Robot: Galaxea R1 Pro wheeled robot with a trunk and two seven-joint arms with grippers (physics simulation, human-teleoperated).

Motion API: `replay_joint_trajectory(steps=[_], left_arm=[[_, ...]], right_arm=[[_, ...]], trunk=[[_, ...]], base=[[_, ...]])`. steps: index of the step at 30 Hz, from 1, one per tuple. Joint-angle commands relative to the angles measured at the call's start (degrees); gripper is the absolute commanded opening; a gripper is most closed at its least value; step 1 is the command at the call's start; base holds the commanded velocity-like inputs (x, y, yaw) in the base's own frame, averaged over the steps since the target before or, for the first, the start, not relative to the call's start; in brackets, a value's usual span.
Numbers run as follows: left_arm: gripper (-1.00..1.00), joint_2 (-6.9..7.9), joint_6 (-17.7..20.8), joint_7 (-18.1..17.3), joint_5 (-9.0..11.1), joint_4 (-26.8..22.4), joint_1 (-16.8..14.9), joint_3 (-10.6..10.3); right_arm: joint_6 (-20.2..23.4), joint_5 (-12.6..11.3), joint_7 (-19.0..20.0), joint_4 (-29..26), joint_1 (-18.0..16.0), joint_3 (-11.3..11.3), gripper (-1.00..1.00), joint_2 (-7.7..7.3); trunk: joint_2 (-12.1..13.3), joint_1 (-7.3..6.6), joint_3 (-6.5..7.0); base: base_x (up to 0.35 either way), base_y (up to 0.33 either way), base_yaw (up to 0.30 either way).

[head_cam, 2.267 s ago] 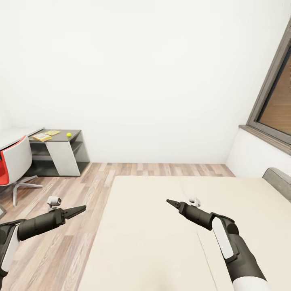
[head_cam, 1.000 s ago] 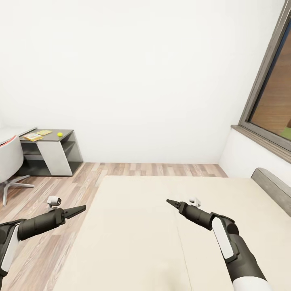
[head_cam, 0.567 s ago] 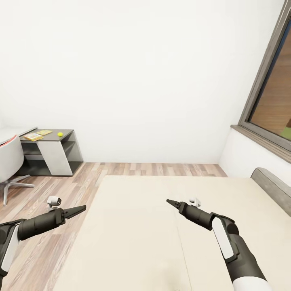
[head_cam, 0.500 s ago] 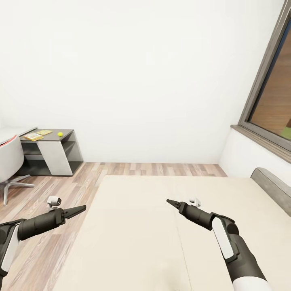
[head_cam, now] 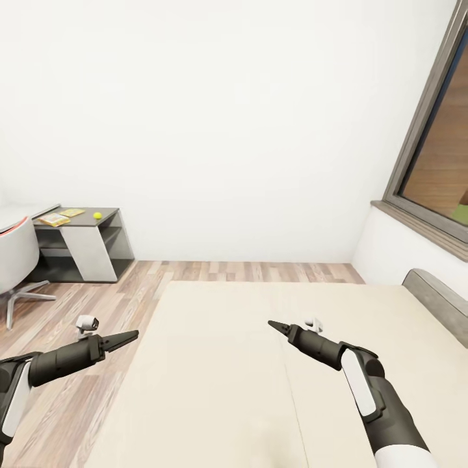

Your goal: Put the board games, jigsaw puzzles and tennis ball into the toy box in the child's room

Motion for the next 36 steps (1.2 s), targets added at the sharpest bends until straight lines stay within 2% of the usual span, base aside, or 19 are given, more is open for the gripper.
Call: replay_joint_trajectory(steps=[1,10,20,36], left_arm=[[1.0,0.01,0.6,-0.1,0.1,0.0,0.0,0.0],[1.0,0.01,0.5,-0.1,0.1,0.0,0.0,0.0],[1.0,0.01,0.5,-0.1,0.1,0.0,0.0,0.0],[1.0,0.01,0.5,-0.1,0.1,0.0,0.0,0.0]], right_arm=[[0.4,-0.1,0.1,0.0,-0.1,-0.1,1.0,-0.03],[0.4,-0.1,0.2,0.0,0.0,-0.1,1.0,-0.09],[0.4,-0.1,0.2,0.0,0.0,-0.1,1.0,-0.09],[0.4,-0.1,0.3,0.0,0.0,-0.1,1.0,-0.09]], trunk=[[-0.1,0.03,-0.13],[-0.1,0.03,-0.13],[-0.1,0.03,-0.13],[-0.1,0.03,0.12]], base=[[-0.026,0.0,0.0],[-0.008,-0.015,0.0],[0.0,-0.212,0.0],[0.0,-0.08,-0.046]])
